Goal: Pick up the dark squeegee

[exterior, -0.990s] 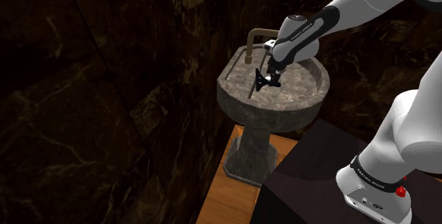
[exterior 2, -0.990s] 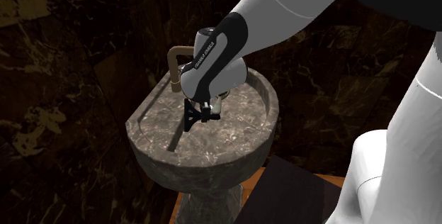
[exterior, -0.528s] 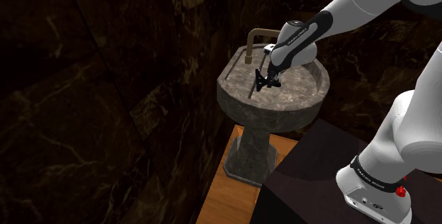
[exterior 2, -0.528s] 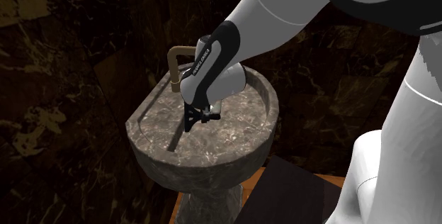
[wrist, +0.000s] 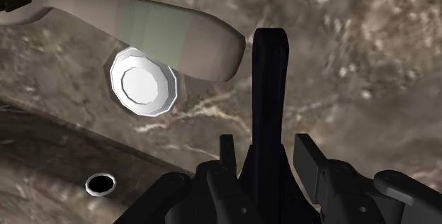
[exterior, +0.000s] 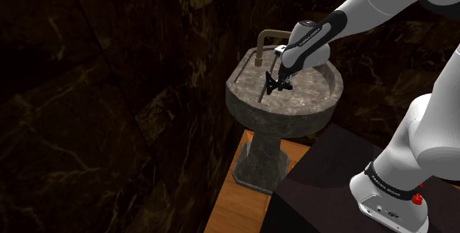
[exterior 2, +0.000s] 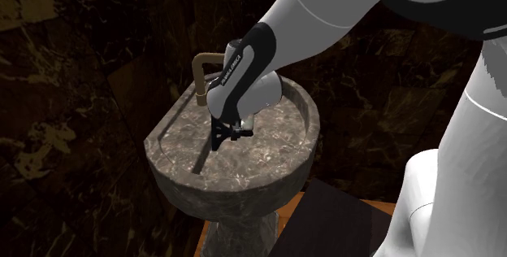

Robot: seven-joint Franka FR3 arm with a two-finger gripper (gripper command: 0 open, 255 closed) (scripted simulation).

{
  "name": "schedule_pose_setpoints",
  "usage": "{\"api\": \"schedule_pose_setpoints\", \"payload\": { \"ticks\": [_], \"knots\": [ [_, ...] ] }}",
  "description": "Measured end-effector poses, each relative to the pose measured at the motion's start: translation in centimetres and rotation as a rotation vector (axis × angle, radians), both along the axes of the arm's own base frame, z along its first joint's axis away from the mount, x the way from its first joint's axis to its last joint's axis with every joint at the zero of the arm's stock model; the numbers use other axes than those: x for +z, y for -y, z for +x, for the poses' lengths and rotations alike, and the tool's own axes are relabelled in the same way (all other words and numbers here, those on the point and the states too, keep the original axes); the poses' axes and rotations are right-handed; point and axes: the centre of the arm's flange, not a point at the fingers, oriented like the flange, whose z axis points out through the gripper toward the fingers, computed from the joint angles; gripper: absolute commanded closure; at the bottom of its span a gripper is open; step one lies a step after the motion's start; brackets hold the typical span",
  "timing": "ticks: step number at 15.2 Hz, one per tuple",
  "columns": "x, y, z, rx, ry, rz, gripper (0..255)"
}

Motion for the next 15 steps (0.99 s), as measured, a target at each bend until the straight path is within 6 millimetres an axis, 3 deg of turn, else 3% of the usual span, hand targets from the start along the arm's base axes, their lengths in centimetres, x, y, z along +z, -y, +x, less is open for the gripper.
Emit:
{"api": "schedule_pose_setpoints", "payload": {
  "ticks": [15],
  "knots": [
    [7.5,-0.1,0.1,0.001,0.001,0.0,255]
  ]
}}
